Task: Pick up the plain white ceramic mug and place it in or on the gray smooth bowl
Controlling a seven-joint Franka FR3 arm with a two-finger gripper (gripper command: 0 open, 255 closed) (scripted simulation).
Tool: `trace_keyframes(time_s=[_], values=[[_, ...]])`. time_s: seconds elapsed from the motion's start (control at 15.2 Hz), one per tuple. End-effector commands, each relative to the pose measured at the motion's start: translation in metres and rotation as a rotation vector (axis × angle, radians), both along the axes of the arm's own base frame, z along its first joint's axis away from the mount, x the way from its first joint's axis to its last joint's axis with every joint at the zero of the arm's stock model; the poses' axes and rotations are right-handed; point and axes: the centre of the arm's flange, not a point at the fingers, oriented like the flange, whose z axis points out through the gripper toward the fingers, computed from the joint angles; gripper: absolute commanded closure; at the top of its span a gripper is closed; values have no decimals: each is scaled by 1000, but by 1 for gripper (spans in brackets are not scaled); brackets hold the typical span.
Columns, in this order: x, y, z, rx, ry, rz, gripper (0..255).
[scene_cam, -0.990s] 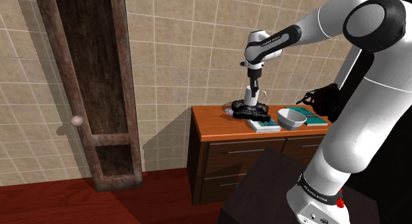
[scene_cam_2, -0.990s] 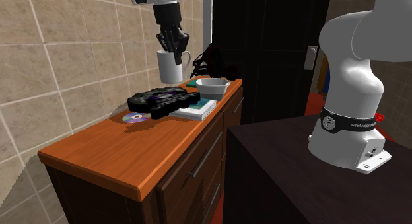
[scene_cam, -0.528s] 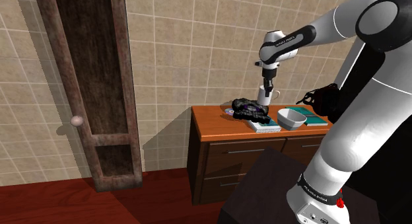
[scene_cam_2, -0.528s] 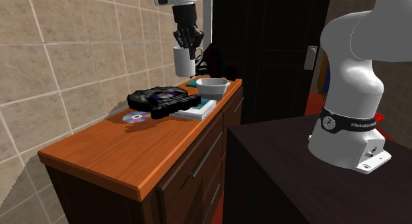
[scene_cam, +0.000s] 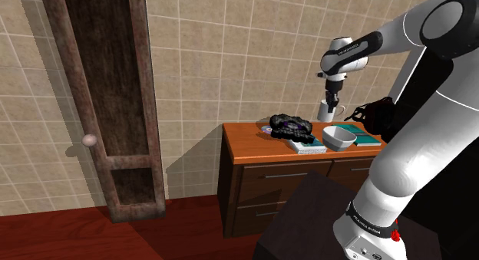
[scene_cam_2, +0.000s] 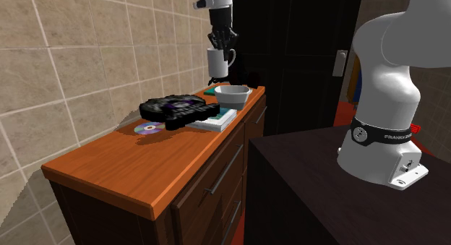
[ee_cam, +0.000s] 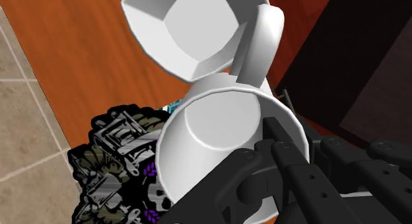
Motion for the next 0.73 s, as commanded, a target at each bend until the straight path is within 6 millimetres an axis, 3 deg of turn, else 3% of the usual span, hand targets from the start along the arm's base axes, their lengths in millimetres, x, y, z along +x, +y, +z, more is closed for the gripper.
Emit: trace_keyframes(time_s=[0.0,0.66], values=[[-22,-14,1,0,0,2,255],[-118,-102,10,0,0,2,255]])
